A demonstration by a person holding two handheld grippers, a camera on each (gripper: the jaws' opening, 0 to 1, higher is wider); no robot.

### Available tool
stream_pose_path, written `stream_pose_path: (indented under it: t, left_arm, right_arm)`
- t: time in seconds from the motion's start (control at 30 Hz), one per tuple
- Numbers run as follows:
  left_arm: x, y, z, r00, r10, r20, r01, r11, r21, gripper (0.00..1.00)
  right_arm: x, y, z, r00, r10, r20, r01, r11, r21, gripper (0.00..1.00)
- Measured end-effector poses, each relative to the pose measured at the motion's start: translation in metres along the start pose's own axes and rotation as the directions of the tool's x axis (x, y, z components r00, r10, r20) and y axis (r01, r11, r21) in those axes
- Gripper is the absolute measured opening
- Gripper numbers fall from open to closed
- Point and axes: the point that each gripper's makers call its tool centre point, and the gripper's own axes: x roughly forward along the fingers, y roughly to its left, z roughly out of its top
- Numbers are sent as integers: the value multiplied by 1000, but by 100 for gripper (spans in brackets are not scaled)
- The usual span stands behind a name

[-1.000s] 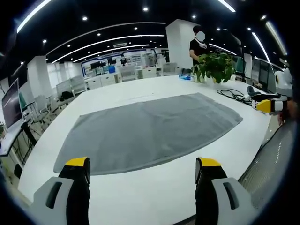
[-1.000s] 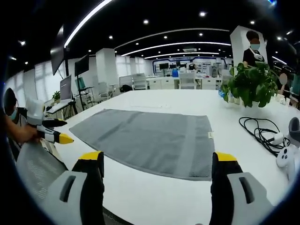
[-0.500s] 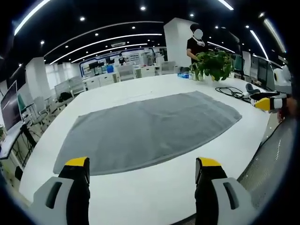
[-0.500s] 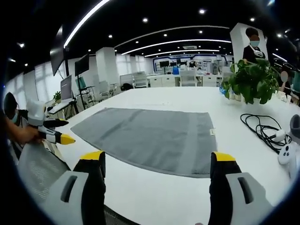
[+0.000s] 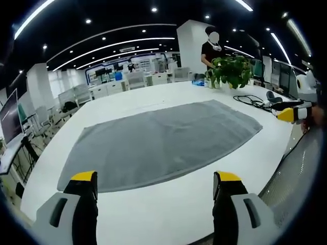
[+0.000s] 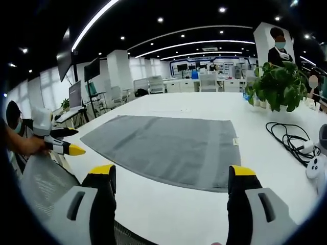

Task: Fold the towel on the table until its edges align and the towel forms a compact rectangular stack.

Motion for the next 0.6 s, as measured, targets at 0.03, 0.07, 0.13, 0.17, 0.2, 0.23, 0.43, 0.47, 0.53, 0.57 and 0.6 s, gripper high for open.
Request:
stream_pose_path:
  t: [0.03, 0.07, 0.13, 0.17, 0.2, 0.23, 0.43, 0.47, 0.53, 0.57, 0.6]
  left_arm:
    - [1, 1, -1, 1000, -1, -2, 1, 1000, 1, 96]
    - [1, 2, -2, 1000, -1, -2, 1, 1000, 3, 96]
    - [2, 2, -2, 1000, -2, -2, 2, 1000, 3, 96]
    - [2, 2, -2, 1000, -2, -1, 2, 1000, 1, 96]
    - [3, 3, -2, 1000, -4, 0, 4, 1000, -3, 96]
    - [3, 4, -3, 1000, -5, 0, 5, 1000, -7, 96]
    - [5, 4, -6, 1000, -9, -4, 9, 1000, -2, 96]
    - [5, 4, -6, 1000, -9, -5, 9, 1000, -4, 96]
    - [6, 6, -7, 1000, -7, -5, 7, 1000, -3, 96]
    - [6, 6, -7, 1000, -9, -6, 9, 1000, -1, 96]
    - [7, 5, -8, 1000, -11, -8, 11, 1000, 1, 96]
  right_arm:
    - [0, 0, 0, 1000, -1, 2, 1, 1000, 3, 92]
    - [0, -1, 0, 1000, -2, 3, 2, 1000, 4, 91]
    - [0, -1, 0, 1000, -2, 3, 2, 1000, 4, 91]
    - [0, -1, 0, 1000, -1, 5, 1, 1000, 5, 91]
    - [0, -1, 1, 1000, -1, 6, 1, 1000, 5, 91]
    - [0, -2, 1, 1000, -3, 8, 3, 1000, 5, 91]
    - [0, -2, 1, 1000, -3, 11, 3, 1000, 14, 92]
    - [0, -2, 1, 1000, -4, 8, 4, 1000, 24, 93]
    - [0, -4, 1, 1000, -8, 7, 8, 1000, 28, 93]
    - [0, -4, 1, 1000, -8, 7, 7, 999, 34, 94]
    - [0, -4, 1, 1000, -9, 8, 8, 999, 39, 94]
